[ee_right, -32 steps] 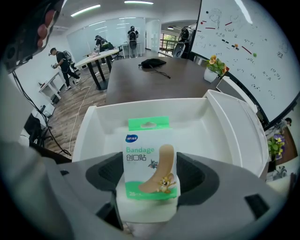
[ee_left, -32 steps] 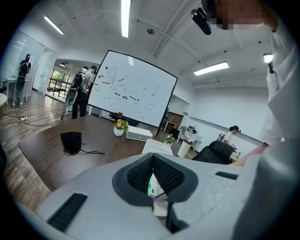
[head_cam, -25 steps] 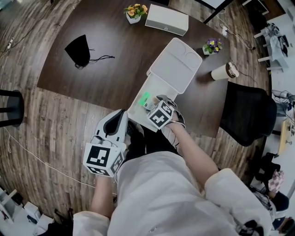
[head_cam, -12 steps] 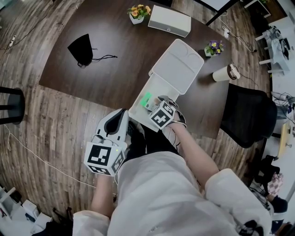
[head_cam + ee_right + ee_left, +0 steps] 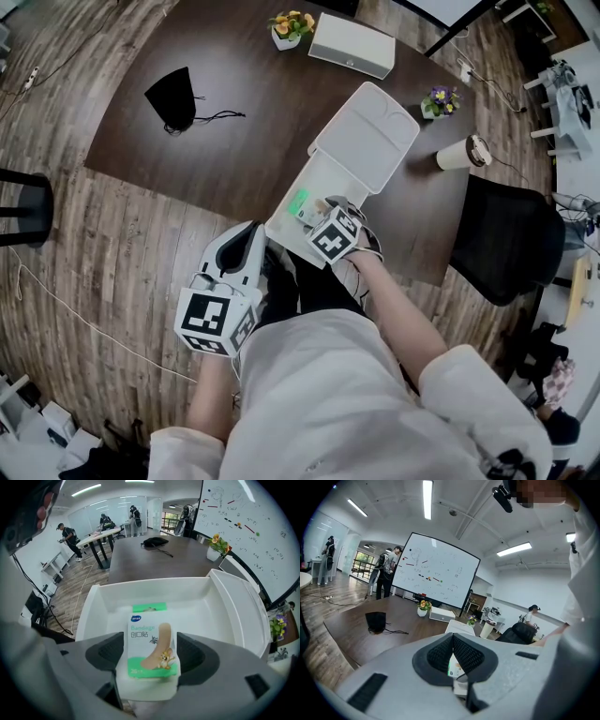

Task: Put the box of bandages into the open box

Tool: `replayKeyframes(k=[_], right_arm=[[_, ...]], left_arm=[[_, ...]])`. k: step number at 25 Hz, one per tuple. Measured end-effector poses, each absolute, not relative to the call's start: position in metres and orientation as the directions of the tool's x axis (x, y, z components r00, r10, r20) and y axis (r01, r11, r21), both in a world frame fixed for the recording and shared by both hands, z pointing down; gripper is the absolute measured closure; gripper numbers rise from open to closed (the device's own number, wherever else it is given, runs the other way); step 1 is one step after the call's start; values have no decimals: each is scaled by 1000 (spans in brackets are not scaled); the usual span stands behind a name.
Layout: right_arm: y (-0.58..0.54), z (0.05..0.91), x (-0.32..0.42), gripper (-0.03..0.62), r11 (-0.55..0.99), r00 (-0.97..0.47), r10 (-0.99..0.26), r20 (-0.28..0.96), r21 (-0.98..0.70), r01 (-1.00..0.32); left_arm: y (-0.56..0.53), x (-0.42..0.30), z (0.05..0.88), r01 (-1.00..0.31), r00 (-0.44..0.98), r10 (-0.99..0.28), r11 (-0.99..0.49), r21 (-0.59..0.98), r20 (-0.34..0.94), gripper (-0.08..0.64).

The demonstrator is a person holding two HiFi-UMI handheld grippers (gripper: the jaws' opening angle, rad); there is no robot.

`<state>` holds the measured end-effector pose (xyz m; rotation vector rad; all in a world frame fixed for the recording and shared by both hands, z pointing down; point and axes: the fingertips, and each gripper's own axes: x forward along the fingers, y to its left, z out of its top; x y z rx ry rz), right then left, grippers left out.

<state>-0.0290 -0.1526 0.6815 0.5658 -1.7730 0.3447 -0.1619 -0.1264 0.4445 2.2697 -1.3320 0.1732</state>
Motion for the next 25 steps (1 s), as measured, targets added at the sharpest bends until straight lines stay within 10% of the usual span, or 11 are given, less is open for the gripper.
replayKeyframes(k=[25], right_arm=[[-140, 636, -20, 330, 835, -293, -273, 917, 74, -546]], left_arm=[[-117, -146, 437, -858, 505, -784, -409, 312, 360, 555]])
